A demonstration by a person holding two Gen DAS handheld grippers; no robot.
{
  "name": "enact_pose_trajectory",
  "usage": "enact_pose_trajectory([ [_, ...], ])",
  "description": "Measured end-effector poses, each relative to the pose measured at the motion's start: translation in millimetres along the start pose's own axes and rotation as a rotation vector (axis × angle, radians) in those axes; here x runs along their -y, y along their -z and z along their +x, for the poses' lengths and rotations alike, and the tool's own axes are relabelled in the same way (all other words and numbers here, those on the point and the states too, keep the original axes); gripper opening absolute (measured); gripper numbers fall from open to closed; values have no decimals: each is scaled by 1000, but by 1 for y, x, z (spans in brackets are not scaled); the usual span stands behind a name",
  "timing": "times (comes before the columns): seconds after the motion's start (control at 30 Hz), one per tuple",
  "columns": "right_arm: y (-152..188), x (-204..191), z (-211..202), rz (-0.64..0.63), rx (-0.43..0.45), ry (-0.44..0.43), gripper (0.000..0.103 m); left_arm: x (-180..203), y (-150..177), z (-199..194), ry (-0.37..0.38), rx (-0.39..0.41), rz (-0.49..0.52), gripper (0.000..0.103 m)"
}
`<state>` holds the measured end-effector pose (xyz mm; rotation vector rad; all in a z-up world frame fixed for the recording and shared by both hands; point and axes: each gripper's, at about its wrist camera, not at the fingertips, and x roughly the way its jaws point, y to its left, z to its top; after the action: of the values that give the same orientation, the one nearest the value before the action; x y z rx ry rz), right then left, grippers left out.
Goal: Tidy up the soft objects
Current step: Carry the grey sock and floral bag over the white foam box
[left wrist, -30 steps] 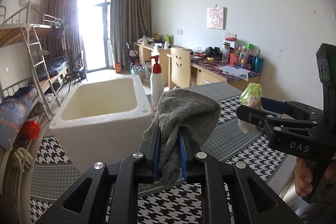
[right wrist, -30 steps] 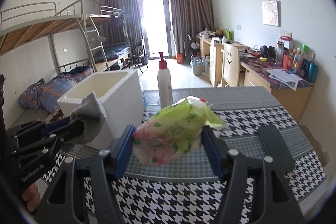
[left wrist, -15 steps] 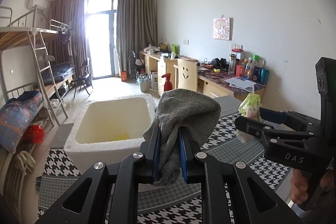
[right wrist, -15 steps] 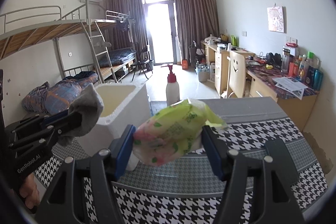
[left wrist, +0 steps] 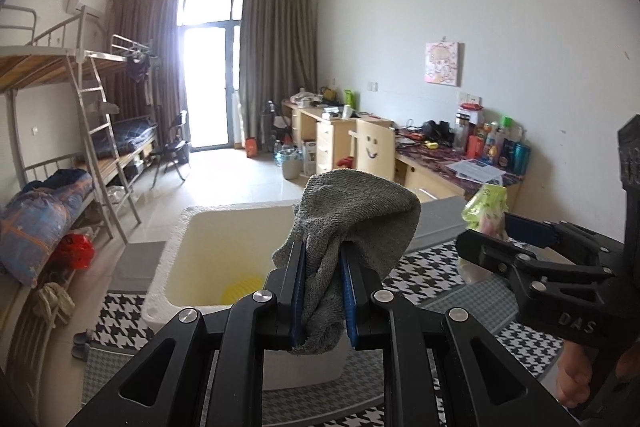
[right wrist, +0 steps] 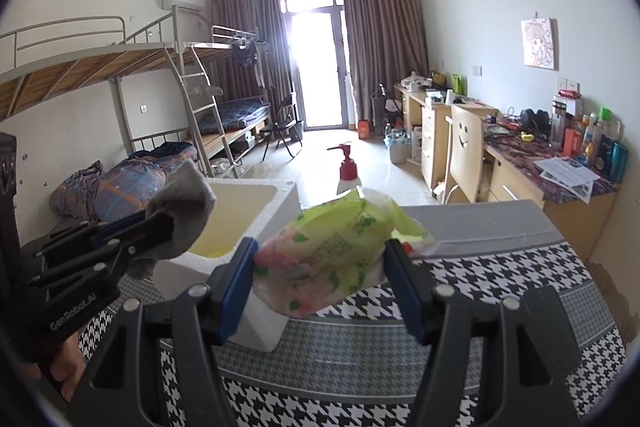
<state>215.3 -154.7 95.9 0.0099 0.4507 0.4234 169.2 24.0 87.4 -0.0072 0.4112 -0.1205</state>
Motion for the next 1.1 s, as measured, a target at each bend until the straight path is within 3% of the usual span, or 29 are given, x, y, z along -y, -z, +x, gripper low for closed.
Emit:
enact_pose_trajectory([
  [1.1,-24,-37,55,-74,-71,-115,68,-44,-10,44,-132,-52,-68,18],
])
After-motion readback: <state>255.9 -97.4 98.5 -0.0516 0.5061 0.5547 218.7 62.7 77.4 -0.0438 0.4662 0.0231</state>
